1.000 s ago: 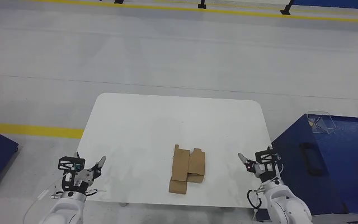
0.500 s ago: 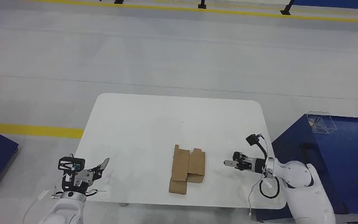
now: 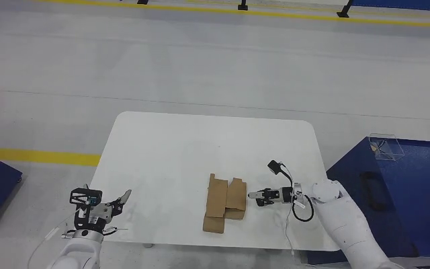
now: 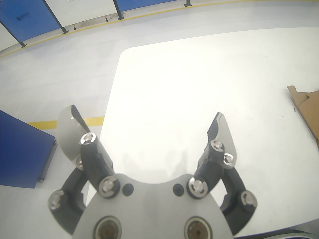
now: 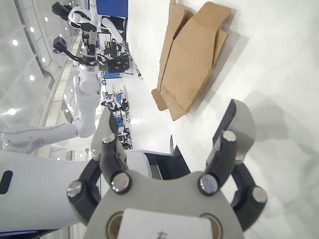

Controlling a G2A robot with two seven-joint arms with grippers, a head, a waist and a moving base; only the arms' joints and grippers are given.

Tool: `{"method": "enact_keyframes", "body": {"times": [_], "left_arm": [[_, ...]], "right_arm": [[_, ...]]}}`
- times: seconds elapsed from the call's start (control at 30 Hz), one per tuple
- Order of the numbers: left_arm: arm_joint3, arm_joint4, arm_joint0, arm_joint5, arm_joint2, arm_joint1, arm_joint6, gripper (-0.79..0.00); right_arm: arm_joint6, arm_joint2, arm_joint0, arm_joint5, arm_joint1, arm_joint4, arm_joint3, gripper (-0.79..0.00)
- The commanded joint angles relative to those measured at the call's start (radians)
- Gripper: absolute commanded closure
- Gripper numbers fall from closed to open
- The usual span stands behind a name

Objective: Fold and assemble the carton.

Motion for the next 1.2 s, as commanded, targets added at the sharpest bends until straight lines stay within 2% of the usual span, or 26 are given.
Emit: {"method": "enact_keyframes", "body": {"times": [0.0, 0.23, 0.7, 0.77, 0.83, 0.87, 0.9, 1.17], "left_arm": [[0.0, 0.0, 0.0, 0.0, 0.0, 0.0, 0.0, -0.785], [0.0, 0.0, 0.0, 0.0, 0.0, 0.0, 0.0, -0.785], [0.0, 0.0, 0.0, 0.0, 0.0, 0.0, 0.0, -0.785], [0.0, 0.0, 0.0, 0.0, 0.0, 0.0, 0.0, -0.785], [0.0, 0.0, 0.0, 0.0, 0.0, 0.0, 0.0, -0.785], [0.0, 0.0, 0.0, 0.0, 0.0, 0.0, 0.0, -0.785], [0.0, 0.0, 0.0, 0.0, 0.0, 0.0, 0.0, -0.785], [0.0, 0.0, 0.0, 0.0, 0.0, 0.0, 0.0, -0.785]], "right_arm": [[-0.017, -0.045, 0.023, -0.017, -0.005, 0.012, 0.036, -0.397], [-0.039, -0.173, 0.114, -0.039, -0.04, 0.051, 0.176, -0.394], [-0.141, -0.364, 0.206, -0.141, -0.124, 0.067, 0.325, -0.366], [-0.149, -0.382, 0.214, -0.149, -0.137, 0.08, 0.339, -0.339], [-0.166, -0.398, 0.217, -0.166, -0.146, 0.096, 0.343, -0.274], [-0.179, -0.401, 0.219, -0.179, -0.148, 0.11, 0.352, -0.083], [-0.186, -0.401, 0.219, -0.186, -0.15, 0.134, 0.361, 0.0], [-0.138, -0.402, 0.256, -0.138, -0.124, 0.295, 0.303, 0.0]]}}
